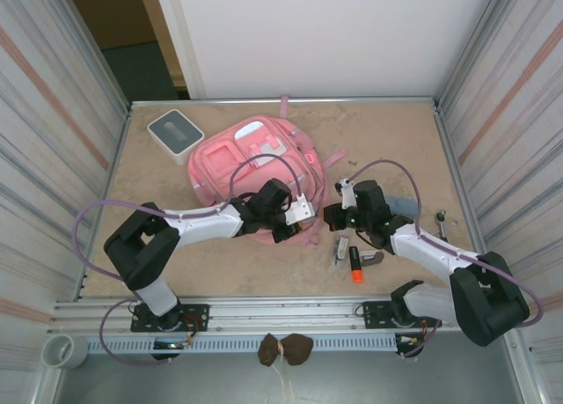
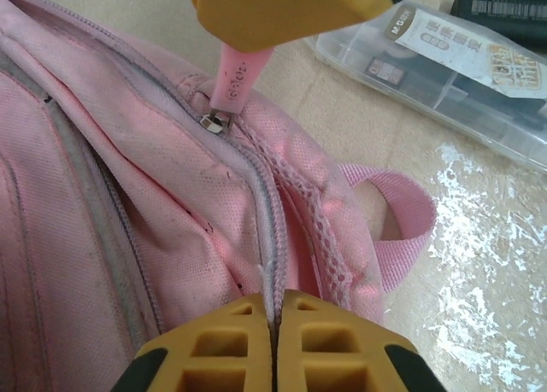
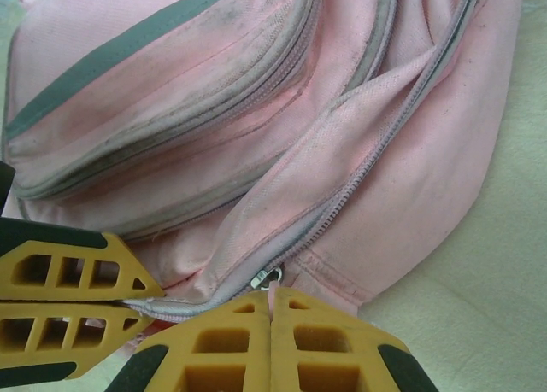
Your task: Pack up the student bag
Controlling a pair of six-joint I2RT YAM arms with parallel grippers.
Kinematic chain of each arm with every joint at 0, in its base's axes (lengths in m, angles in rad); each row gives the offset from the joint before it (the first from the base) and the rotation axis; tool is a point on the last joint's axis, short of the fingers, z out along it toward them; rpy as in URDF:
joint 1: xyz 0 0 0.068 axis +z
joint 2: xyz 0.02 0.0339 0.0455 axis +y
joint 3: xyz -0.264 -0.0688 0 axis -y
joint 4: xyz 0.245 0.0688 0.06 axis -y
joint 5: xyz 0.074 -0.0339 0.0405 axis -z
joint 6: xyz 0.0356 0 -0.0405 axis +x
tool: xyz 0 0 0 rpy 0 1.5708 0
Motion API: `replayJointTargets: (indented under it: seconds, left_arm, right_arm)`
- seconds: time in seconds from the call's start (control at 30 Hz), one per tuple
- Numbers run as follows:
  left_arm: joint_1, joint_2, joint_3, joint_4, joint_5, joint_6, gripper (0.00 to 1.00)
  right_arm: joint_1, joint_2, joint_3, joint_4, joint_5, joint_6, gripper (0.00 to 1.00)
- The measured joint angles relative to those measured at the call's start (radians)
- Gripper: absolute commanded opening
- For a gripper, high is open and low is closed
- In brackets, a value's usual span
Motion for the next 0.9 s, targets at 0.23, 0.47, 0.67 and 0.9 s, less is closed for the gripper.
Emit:
replayJointTargets:
  seconds: [0.23, 0.47, 0.67, 0.9]
  left_arm:
    - [0.015, -0.010, 0.000, 0.003, 0.033, -0.010, 0.00]
    - [0.016, -0.014, 0.000, 0.003, 0.045, -0.014, 0.00]
    - [0.016, -0.015, -0.001, 0.003, 0.047, -0.014, 0.00]
    - [0.018, -0.024, -0.013, 0.012, 0.048, -0.014, 0.00]
  right_arm:
    - [-0.011, 0.025, -0.029, 0.051, -0.044, 0.004, 0.13]
    - [-0.011, 0.053, -0.044, 0.057, -0.064, 0.004, 0.16]
    - [-0.012, 0.060, -0.044, 0.076, -0.065, 0.004, 0.16]
    - [-0.012, 0.068, -0.044, 0.083, -0.075, 0.002, 0.00]
